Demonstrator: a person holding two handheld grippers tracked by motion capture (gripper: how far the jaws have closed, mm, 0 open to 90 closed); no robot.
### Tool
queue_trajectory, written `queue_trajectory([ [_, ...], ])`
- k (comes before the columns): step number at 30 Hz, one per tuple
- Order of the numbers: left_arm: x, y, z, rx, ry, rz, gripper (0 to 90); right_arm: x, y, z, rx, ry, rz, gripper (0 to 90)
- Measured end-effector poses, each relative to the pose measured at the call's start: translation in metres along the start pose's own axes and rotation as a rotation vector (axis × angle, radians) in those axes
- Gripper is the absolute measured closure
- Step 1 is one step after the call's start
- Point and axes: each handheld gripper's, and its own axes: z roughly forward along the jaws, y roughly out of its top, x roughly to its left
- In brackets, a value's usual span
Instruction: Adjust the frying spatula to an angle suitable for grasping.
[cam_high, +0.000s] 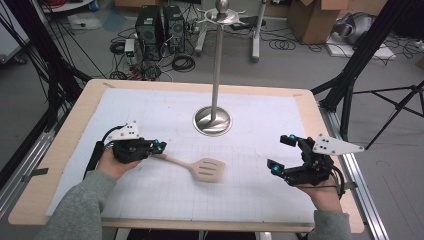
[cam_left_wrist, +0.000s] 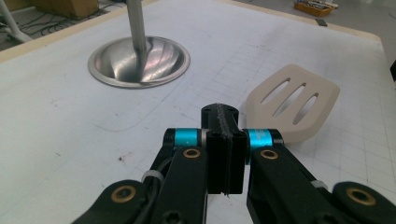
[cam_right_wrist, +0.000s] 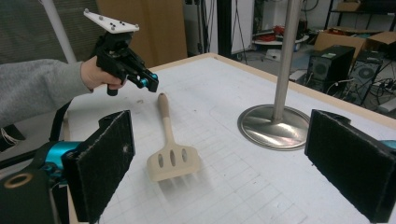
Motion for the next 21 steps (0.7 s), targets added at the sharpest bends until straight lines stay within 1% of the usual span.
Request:
queue_trajectory([
  [5,0.000,-0.004,0.007,0.013,-0.029,-0.017,89.6,0.001,0.001,0.000,-0.003,0.002,-0.001,7.4],
  [6,0.000,-0.005,0.008,0.010,-0.031,-0.026,89.6,0.001,0.001,0.000,-0.003,0.002,-0.001,7.4],
  [7,0.000,-0.005,0.009,0.013,-0.029,-0.024,89.6,0.001,0.000,0.000,-0.004,0.001,-0.002,7.4],
  [8,0.000,-0.005,0.011,0.008,-0.035,-0.037,89.5,0.001,0.000,0.000,-0.002,0.002,-0.001,7.4],
  [9,0.000,-0.006,0.012,0.004,-0.044,-0.041,89.5,0.001,0.000,0.000,-0.002,0.002,-0.001,7.4],
  [11,-0.002,-0.006,0.016,0.013,-0.042,-0.027,89.6,0.000,0.000,0.000,0.010,-0.004,0.008,7.4],
  [14,-0.002,-0.007,0.023,0.030,-0.040,-0.028,89.6,0.000,-0.001,0.000,0.006,0.002,0.006,7.4],
  [15,-0.002,-0.008,0.025,0.037,-0.045,-0.026,89.6,0.001,0.000,0.000,0.002,0.002,0.010,7.4],
  [18,-0.003,-0.008,0.030,0.045,-0.044,-0.025,89.5,0.001,0.000,0.000,0.000,0.002,0.009,7.4],
  [20,-0.005,-0.008,0.032,0.055,-0.034,-0.012,89.6,0.001,0.000,0.001,0.002,-0.003,0.004,7.4],
  [21,-0.004,-0.008,0.033,0.055,-0.029,-0.019,89.6,0.001,0.000,0.001,0.008,-0.004,0.004,7.4],
])
